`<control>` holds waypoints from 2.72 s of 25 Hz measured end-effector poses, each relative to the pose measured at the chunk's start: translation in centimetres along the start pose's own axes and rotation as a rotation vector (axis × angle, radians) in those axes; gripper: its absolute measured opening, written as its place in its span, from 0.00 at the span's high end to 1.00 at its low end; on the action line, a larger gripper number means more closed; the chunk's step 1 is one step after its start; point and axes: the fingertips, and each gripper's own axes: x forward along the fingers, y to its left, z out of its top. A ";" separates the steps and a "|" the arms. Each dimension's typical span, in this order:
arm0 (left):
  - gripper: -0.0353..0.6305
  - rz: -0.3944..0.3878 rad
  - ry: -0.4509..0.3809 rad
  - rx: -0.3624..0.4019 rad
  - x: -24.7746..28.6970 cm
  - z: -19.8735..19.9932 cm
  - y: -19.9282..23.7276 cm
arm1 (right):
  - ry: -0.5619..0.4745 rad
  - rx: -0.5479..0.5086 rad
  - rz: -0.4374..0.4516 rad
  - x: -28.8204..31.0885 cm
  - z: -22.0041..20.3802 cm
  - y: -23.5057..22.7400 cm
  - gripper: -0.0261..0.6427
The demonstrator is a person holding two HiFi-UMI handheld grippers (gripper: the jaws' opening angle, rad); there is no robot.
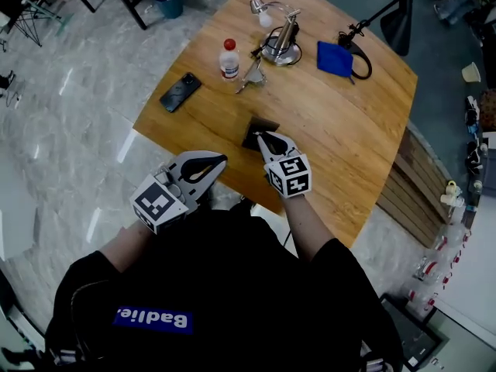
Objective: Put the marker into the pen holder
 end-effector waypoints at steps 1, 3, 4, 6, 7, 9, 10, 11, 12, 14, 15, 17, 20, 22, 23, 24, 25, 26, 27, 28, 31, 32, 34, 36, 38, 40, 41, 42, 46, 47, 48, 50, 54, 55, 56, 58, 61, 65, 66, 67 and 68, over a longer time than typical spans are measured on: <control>0.94 0.003 0.001 -0.002 -0.1 -0.1 0.1 | 0.012 -0.010 0.000 0.3 -0.2 0.0 0.90; 0.94 0.010 0.001 -0.008 -0.2 -0.3 0.1 | 0.037 -0.031 -0.002 0.7 -0.6 0.1 0.90; 0.94 0.012 0.002 -0.013 -0.3 -0.4 0.0 | 0.048 -0.041 -0.005 0.9 -0.8 0.1 0.90; 0.94 0.020 0.005 -0.030 -0.6 -0.4 0.0 | 0.071 -0.060 -0.009 1.2 -1.3 0.2 0.90; 0.94 0.025 0.006 -0.039 -0.7 -0.5 0.0 | 0.085 -0.070 -0.013 1.3 -1.5 0.2 0.90; 0.94 0.030 0.010 -0.045 -0.9 -0.6 0.0 | 0.114 -0.088 -0.022 1.6 -2.0 0.1 0.90; 0.94 0.029 0.010 -0.038 -0.9 -0.8 0.1 | 0.127 -0.096 -0.027 1.8 -2.2 0.0 0.90; 0.94 0.027 0.010 -0.031 -1.0 -0.9 0.1 | 0.139 -0.103 -0.031 1.9 -2.4 0.0 0.90; 0.94 0.026 0.010 -0.030 -1.0 -0.9 0.1 | 0.150 -0.109 -0.035 2.0 -2.6 -0.1 0.90; 0.94 0.021 0.010 -0.029 -1.0 -1.0 0.0 | 0.170 -0.119 -0.040 2.2 -2.9 0.0 0.90; 0.94 0.018 0.009 -0.026 -1.0 -1.0 -0.1 | 0.179 -0.123 -0.042 2.2 -3.1 0.0 0.90; 0.94 0.013 0.011 -0.023 -1.0 -1.1 -0.1 | 0.197 -0.128 -0.045 2.2 -3.5 0.1 0.90; 0.94 0.007 0.016 -0.035 -1.1 -1.1 -0.4 | 0.213 -0.130 -0.049 2.1 -4.0 0.2 0.90; 0.94 0.000 0.018 -0.033 -1.1 -1.2 -0.5 | 0.218 -0.132 -0.052 2.1 -4.1 0.2 0.90; 0.94 -0.005 0.018 -0.028 -1.0 -1.2 -0.6 | 0.224 -0.133 -0.052 2.2 -4.2 0.2 0.90; 0.94 -0.010 0.018 -0.024 -1.0 -1.3 -0.6 | 0.230 -0.134 -0.051 2.3 -4.3 0.2 0.90; 0.94 -0.015 0.018 -0.023 -1.0 -1.3 -0.7 | 0.236 -0.134 -0.049 2.3 -4.4 0.2 0.90; 0.94 -0.020 0.018 -0.021 -0.9 -1.3 -0.8 | 0.242 -0.134 -0.048 2.3 -4.5 0.3 0.90; 0.94 -0.025 0.017 -0.019 -0.9 -1.2 -0.9 | 0.248 -0.134 -0.047 2.2 -4.5 0.4 0.90; 0.94 -0.029 0.016 -0.018 -0.8 -1.2 -1.0 | 0.250 -0.138 -0.048 2.0 -4.5 0.4 0.90; 0.94 -0.042 0.012 -0.013 -0.7 -1.0 -1.2 | 0.241 -0.148 -0.056 1.3 -4.0 0.6 0.88; 0.94 -0.048 0.010 -0.013 -0.7 -0.9 -1.3 | 0.234 -0.146 -0.059 0.9 -3.8 0.6 0.87; 0.94 -0.065 0.007 -0.010 -0.5 -0.9 -1.5 | 0.217 -0.140 -0.071 0.2 -3.4 0.5 0.86; 0.94 -0.082 0.007 -0.012 -0.3 -0.6 -1.8 | 0.198 -0.136 -0.092 -0.7 -3.0 0.2 0.86; 0.94 -0.094 0.002 -0.024 0.0 -0.3 -2.0 | 0.179 -0.131 -0.112 -1.6 -2.7 0.0 0.86; 0.94 -0.114 -0.003 -0.031 0.3 -0.1 -2.4 | 0.164 -0.114 -0.122 -2.7 -2.2 0.2 0.86; 0.94 -0.125 -0.004 -0.033 0.5 -0.1 -2.6 | 0.157 -0.106 -0.126 -3.2 -2.0 0.4 0.86; 0.94 -0.136 -0.004 -0.034 0.6 0.0 -2.8 | 0.148 -0.101 -0.131 -3.7 -1.9 0.5 0.86; 0.94 -0.174 0.004 -0.021 1.3 -0.4 -3.2 | 0.109 -0.073 -0.139 -5.7 -0.9 1.4 0.86; 0.94 -0.184 0.007 -0.017 1.5 -0.6 -3.3 | 0.097 -0.063 -0.137 -6.2 -0.6 1.7 0.86; 0.94 -0.196 0.008 -0.014 1.8 -0.7 -3.4 | 0.084 -0.055 -0.133 -6.7 -0.2 2.1 0.86; 0.94 -0.215 0.008 -0.013 2.1 -0.7 -3.7 | 0.056 -0.042 -0.122 -7.6 0.4 3.0 0.86; 0.94 -0.239 0.012 -0.016 2.8 -0.6 -4.2 | -0.001 -0.010 -0.092 -9.4 1.9 4.7 0.86; 0.94 -0.245 0.013 -0.016 2.9 -0.6 -4.3 | -0.016 -0.001 -0.083 -9.9 2.3 5.1 0.86; 0.94 -0.251 0.014 -0.015 3.0 -0.7 -4.4 | -0.031 0.007 -0.075 -10.3 2.7 5.4 0.86; 0.94 -0.260 0.021 -0.013 3.1 -0.8 -4.5 | -0.063 0.020 -0.056 -11.2 3.5 6.2 0.86; 0.94 -0.270 0.029 -0.013 3.4 -0.9 -4.8 | -0.118 0.039 -0.021 -12.5 5.0 7.3 0.86; 0.94 -0.278 0.024 -0.011 3.5 -0.7 -4.9 | -0.193 0.063 0.018 -13.8 6.5 8.5 0.86; 0.94 -0.278 0.023 -0.010 3.5 -0.7 -4.9 | -0.211 0.067 0.025 -14.0 6.8 8.8 0.86; 0.94 -0.276 0.024 -0.010 3.4 -0.7 -4.9 | -0.227 0.069 0.032 -14.2 7.1 9.0 0.86; 0.94 -0.274 0.024 -0.012 3.4 -0.7 -4.8 | -0.242 0.070 0.038 -14.3 7.2 9.2 0.87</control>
